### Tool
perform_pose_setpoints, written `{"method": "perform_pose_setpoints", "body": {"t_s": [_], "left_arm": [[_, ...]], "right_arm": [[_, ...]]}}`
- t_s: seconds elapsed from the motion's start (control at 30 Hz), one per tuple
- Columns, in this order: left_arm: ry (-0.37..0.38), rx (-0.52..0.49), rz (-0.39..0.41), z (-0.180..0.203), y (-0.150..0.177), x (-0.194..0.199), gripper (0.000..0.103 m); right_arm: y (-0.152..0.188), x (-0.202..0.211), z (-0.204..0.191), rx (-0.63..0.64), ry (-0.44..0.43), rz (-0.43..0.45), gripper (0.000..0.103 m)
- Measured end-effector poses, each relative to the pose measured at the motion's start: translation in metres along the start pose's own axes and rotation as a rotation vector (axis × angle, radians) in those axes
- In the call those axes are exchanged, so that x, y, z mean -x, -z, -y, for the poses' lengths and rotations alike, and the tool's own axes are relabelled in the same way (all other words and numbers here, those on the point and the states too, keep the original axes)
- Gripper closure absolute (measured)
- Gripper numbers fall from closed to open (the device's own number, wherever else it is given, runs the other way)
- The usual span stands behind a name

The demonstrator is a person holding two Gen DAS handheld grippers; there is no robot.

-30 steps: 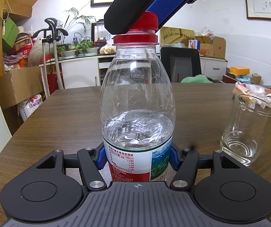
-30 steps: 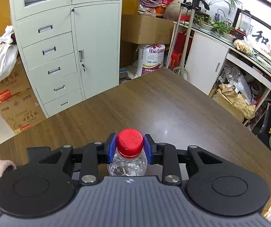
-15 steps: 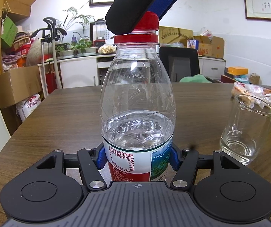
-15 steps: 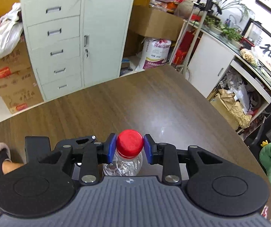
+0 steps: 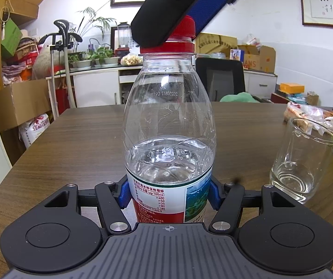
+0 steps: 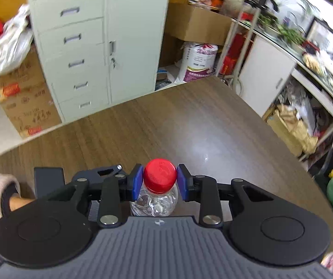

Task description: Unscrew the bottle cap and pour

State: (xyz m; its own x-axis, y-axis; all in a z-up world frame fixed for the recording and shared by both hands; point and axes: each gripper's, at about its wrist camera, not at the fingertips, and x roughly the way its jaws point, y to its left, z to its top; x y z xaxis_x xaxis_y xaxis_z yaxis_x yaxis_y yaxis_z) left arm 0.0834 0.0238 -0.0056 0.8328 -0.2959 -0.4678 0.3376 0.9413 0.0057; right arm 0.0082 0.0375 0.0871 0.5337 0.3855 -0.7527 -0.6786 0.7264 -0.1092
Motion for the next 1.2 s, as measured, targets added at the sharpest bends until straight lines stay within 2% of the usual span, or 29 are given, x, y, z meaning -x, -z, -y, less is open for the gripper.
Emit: {"method": "perform_pose_setpoints", "body": {"t_s": [0.03, 0.07, 0.17, 0.23, 0.3, 0.4, 0.8, 0.97, 1.2], "left_arm": [[-0.002, 0.001, 0.000, 0.000, 0.000, 0.000, 0.040], [-0.005, 0.002, 0.000, -0.001, 0.000, 0.000, 0.040], [-0.008, 0.004, 0.000, -0.001, 0.000, 0.000, 0.040], [-0.009, 0.005, 0.000, -0.001, 0.000, 0.000, 0.040], [-0.011, 0.007, 0.000, -0.001, 0.000, 0.000, 0.040], [-0.013, 0.008, 0.000, -0.001, 0.000, 0.000, 0.040], [-0.020, 0.008, 0.000, 0.002, 0.002, 0.003, 0.040], [-0.022, 0.008, -0.001, 0.003, 0.002, 0.004, 0.040], [-0.017, 0.021, -0.009, 0.002, 0.002, 0.004, 0.040]], "right_arm": [[0.002, -0.001, -0.001, -0.016, 0.011, 0.002, 0.052], [0.003, -0.001, -0.002, -0.036, 0.028, 0.008, 0.041], [0.008, 0.000, -0.009, -0.078, 0.058, 0.048, 0.041], [0.010, 0.001, -0.013, -0.106, 0.092, 0.068, 0.044], [0.011, 0.002, -0.017, -0.133, 0.127, 0.083, 0.059], [0.011, 0.003, -0.017, -0.145, 0.132, 0.089, 0.071], [0.015, 0.007, -0.012, -0.178, 0.125, 0.104, 0.066], [0.016, 0.008, -0.010, -0.191, 0.122, 0.110, 0.071], [0.018, 0.010, -0.007, -0.210, 0.118, 0.118, 0.067]]}}
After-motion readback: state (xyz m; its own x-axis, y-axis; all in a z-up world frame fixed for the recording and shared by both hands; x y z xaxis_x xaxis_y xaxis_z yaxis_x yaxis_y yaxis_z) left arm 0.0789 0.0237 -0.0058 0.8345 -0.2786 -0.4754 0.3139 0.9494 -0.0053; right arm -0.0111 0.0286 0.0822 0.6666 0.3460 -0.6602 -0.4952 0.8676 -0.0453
